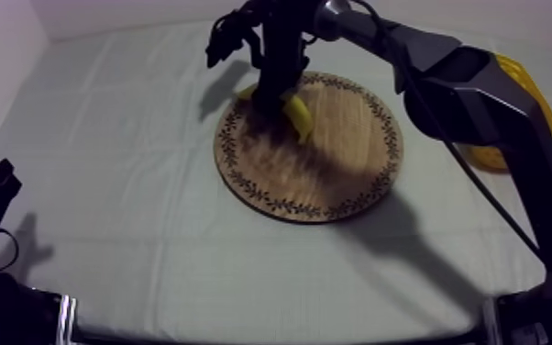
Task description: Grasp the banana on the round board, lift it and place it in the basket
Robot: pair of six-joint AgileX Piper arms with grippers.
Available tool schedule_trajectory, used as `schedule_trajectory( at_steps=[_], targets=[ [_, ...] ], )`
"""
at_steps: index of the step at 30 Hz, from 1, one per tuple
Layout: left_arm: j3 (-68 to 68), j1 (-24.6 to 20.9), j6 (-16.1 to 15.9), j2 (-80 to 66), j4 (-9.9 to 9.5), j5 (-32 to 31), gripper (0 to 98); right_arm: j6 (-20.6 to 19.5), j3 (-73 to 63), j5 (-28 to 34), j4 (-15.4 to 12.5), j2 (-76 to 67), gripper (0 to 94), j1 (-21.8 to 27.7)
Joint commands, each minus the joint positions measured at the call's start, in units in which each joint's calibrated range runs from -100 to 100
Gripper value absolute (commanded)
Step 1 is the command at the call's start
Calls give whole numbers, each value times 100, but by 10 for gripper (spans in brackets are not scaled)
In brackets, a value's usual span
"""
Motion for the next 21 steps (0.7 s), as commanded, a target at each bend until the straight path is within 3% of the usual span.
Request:
schedule_trajectory(
  at_steps=[1,9,21],
  targets=[
    [-1,1,-1,0,-1,-1,1,2,90,12,-35,-19,446,-13],
    [-1,1,-1,0,-1,-1,1,3,325,12,-43,-76,196,-33],
    [-1,1,0,0,-1,-1,1,-17,1083,-26,-34,-1060,169,-127]
  ],
)
